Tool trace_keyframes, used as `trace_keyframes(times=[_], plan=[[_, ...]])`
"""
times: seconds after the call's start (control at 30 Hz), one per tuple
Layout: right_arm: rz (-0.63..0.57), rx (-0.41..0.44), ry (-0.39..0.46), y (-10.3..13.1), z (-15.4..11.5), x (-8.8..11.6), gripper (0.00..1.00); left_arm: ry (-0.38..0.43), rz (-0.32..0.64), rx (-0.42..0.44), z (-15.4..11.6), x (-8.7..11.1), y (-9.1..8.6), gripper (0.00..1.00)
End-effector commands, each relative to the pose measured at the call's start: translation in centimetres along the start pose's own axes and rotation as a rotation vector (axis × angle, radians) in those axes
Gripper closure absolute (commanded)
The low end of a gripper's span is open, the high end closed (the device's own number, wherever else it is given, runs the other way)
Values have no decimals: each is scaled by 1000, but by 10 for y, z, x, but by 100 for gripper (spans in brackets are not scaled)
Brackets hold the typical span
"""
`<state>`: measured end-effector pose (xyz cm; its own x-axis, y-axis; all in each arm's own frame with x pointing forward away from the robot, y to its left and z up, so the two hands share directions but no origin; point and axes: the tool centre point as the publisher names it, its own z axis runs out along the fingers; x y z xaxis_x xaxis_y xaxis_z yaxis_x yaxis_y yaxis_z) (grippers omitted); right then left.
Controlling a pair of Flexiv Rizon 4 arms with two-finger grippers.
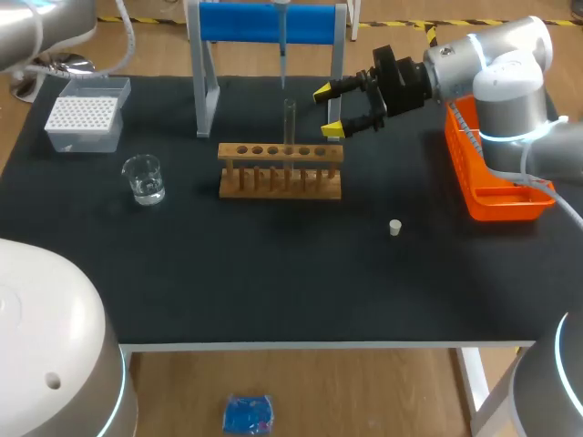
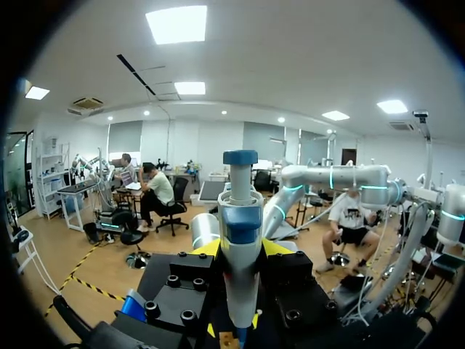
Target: Invert the test tube, pick up the pipette, mount the tip to pipette, aspirate from beaker and dispense into the tube, eject the tip, return the pipette, and cap with the stopper.
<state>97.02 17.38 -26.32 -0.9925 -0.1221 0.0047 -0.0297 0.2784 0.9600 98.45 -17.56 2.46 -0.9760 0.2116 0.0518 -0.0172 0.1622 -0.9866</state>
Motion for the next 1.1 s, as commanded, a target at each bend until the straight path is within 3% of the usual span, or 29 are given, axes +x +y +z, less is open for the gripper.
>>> trace_keyframes(times=[0.03, 1.1], plan=[[0, 1, 3, 0, 0, -1, 0, 2, 0, -1, 0, -1, -1, 100], [0, 1, 3, 0, 0, -1, 0, -7, 26, 2, 5, 1, 3, 100]])
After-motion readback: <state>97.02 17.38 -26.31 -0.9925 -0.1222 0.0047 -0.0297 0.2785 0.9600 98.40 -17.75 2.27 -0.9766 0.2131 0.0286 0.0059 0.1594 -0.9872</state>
